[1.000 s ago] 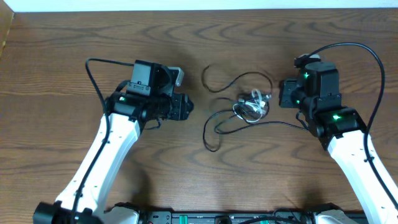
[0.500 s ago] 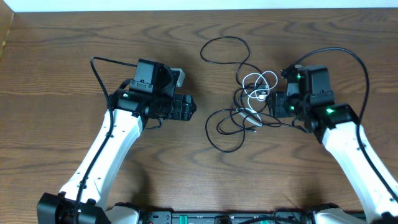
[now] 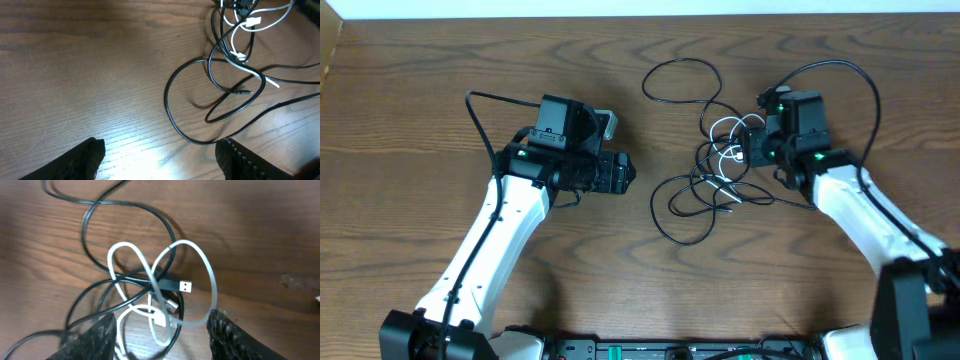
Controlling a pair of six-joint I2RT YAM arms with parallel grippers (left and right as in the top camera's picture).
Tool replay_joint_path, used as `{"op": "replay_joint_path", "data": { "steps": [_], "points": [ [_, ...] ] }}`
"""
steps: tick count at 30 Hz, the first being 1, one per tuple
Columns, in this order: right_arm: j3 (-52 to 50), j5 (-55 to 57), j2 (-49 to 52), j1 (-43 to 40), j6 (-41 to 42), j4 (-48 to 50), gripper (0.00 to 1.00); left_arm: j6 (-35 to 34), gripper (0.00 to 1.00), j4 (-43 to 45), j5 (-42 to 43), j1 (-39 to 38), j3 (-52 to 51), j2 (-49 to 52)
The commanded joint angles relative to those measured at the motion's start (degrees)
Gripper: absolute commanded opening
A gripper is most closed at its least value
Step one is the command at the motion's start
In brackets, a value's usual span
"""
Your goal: Untangle cables
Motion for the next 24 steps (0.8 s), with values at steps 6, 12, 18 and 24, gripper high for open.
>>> {"op": "replay_joint_path", "data": {
  "steps": [6, 12, 18, 24],
  "points": [
    [0.46, 3.74, 5.51, -0.31, 4.20, 4.61, 0.43, 0.59, 0.76, 0.00, 0.94, 0.17, 0.52, 0.11],
    [0.46, 3.04, 7.32, -0.22, 9.25, 5.29, 0.14, 0.59, 0.76, 0.00, 0.92, 0.17, 0.52, 0.11],
    [0.52, -3.61, 6.36, 0.13, 9.46, 5.55, 0.01, 0.59, 0.76, 0.00, 0.92, 0.17, 0.52, 0.11],
    [2.69, -15.69, -2.67, -0.26, 8.72, 4.09, 0.01, 0.59, 0.76, 1.11, 0.94, 0.17, 0.52, 0.11]
  ]
}}
